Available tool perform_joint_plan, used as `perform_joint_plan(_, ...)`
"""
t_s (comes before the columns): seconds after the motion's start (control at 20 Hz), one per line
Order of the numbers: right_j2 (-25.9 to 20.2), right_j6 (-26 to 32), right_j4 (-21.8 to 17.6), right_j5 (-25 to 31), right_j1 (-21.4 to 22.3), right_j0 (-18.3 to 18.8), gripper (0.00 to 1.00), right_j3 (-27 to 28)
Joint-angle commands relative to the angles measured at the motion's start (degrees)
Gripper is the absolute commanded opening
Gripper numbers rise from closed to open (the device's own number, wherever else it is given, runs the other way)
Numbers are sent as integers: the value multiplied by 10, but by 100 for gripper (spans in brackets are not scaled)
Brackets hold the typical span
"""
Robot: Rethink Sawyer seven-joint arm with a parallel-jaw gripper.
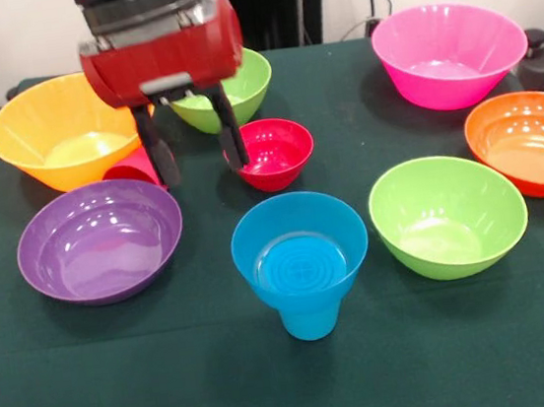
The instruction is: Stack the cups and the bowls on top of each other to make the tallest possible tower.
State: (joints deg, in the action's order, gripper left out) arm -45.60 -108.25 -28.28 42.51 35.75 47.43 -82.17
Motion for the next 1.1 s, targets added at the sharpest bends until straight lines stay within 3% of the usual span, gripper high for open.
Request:
perform_joint_plan(0.05,24,142,-21,98,30,24,100,-87)
perform_joint_plan(0.65,9,161,-43,70,25,107,100,-160)
perform_joint_plan(1.1,-56,196,-79,33,43,157,100,-286)
